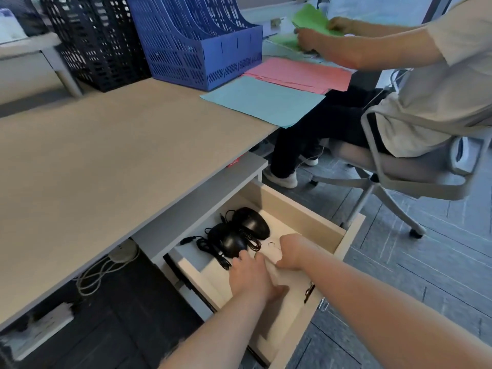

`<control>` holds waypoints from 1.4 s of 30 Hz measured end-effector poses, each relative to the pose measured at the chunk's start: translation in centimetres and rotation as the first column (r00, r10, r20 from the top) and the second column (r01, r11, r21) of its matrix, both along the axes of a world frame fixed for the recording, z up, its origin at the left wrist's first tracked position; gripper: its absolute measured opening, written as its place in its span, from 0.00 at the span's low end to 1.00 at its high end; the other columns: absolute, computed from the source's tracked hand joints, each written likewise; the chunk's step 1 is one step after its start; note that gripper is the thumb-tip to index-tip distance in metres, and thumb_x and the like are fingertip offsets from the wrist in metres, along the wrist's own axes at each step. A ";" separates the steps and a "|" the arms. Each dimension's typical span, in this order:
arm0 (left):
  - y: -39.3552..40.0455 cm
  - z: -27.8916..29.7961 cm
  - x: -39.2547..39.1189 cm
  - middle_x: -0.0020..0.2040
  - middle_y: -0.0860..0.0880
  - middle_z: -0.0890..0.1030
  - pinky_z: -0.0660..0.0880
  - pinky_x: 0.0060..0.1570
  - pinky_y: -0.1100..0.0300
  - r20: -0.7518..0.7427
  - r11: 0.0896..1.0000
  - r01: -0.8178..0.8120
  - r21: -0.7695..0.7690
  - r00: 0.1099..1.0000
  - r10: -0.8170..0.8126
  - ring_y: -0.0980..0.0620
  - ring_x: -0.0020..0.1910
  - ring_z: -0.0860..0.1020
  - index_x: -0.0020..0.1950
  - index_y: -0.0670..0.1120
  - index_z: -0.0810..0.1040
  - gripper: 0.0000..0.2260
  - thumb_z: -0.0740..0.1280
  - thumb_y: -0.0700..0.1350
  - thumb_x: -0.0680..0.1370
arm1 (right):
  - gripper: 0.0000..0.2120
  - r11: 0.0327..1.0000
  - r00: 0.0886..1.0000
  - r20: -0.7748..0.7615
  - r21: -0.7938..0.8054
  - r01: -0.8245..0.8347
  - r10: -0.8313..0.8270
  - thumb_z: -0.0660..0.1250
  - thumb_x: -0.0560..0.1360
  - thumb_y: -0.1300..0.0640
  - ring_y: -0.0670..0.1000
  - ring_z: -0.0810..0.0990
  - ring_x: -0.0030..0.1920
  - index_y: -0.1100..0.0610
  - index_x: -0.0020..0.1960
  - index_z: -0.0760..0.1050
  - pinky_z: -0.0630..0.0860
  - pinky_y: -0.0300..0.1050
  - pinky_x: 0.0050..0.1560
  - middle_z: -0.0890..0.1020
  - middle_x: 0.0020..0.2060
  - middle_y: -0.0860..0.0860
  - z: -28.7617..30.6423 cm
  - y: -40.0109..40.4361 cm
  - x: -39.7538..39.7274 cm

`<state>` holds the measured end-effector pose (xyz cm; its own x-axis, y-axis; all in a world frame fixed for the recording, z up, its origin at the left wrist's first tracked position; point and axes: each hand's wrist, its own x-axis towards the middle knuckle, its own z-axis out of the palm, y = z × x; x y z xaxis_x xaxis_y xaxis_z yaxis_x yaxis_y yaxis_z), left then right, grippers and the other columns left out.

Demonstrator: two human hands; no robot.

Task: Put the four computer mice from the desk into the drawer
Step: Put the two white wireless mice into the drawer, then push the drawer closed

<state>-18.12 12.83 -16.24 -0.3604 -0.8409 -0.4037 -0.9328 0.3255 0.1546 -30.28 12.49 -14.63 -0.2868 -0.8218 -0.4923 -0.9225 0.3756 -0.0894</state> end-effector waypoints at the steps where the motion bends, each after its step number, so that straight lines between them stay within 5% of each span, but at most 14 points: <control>1: 0.0 -0.2 0.0 0.64 0.44 0.65 0.66 0.62 0.51 0.000 1.000 0.011 0.004 1.000 -0.011 0.42 0.62 0.66 0.67 0.48 0.64 0.41 0.68 0.71 0.63 | 0.22 1.000 1.000 -0.017 0.011 -0.018 0.018 0.65 0.73 0.49 0.58 0.76 0.60 0.59 0.62 0.72 0.77 0.51 0.58 0.78 0.60 0.56 -0.1 -0.2 0.0; 16: -0.3 -0.6 0.5 0.64 0.46 0.65 0.69 0.58 0.51 -0.015 0.998 0.057 -0.040 0.998 -0.057 0.44 0.61 0.67 0.68 0.46 0.62 0.46 0.69 0.72 0.61 | 0.27 1.000 1.000 -0.005 0.003 -0.023 0.023 0.69 0.70 0.43 0.58 0.76 0.60 0.59 0.61 0.70 0.75 0.50 0.54 0.77 0.59 0.56 -0.4 0.1 0.2; 23: -0.7 1.2 1.2 0.67 0.46 0.67 0.66 0.61 0.50 -0.002 0.989 0.090 -0.121 0.996 -0.091 0.43 0.64 0.66 0.73 0.48 0.58 0.46 0.67 0.71 0.64 | 0.21 0.994 1.000 -0.028 -0.104 -0.013 0.011 0.59 0.78 0.46 0.58 0.76 0.60 0.59 0.64 0.70 0.75 0.49 0.55 0.77 0.60 0.57 2.1 1.1 0.5; 32: -2.0 8.1 3.4 0.65 0.44 0.69 0.68 0.59 0.50 -0.055 0.938 0.146 -0.315 0.984 -0.172 0.43 0.64 0.68 0.68 0.46 0.66 0.31 0.64 0.64 0.73 | 0.13 0.885 0.930 -0.180 -0.407 0.227 -0.322 0.57 0.77 0.58 0.58 0.67 0.64 0.58 0.61 0.68 0.74 0.52 0.57 0.72 0.60 0.57 7.3 6.3 -0.9; 37: -3.7 13.8 5.0 0.65 0.43 0.69 0.67 0.60 0.48 -0.103 0.811 0.215 -0.544 0.942 -0.319 0.43 0.64 0.68 0.66 0.45 0.66 0.20 0.60 0.55 0.78 | 0.20 0.960 0.936 -0.231 -0.155 0.234 -0.266 0.57 0.78 0.67 0.64 0.72 0.64 0.65 0.70 0.63 0.67 0.64 0.67 0.74 0.64 0.63 8.3 8.1 -0.7; 39: -4.6 15.7 5.9 0.65 0.43 0.69 0.67 0.58 0.49 -0.101 0.765 0.211 -0.609 0.936 -0.338 0.43 0.63 0.68 0.67 0.45 0.65 0.20 0.59 0.54 0.79 | 0.18 0.992 0.943 -0.330 0.088 0.087 -0.053 0.56 0.77 0.71 0.62 0.75 0.61 0.65 0.66 0.71 0.66 0.65 0.68 0.78 0.61 0.61 8.6 8.2 0.2; 42: -6.4 17.3 7.5 0.66 0.43 0.69 0.65 0.62 0.50 -0.108 0.721 0.167 -0.673 0.941 -0.320 0.43 0.64 0.68 0.68 0.46 0.64 0.21 0.58 0.54 0.79 | 0.17 0.978 0.889 -0.432 0.199 -0.069 0.151 0.56 0.77 0.72 0.62 0.76 0.62 0.67 0.65 0.71 0.68 0.60 0.68 0.78 0.61 0.62 8.1 7.9 0.3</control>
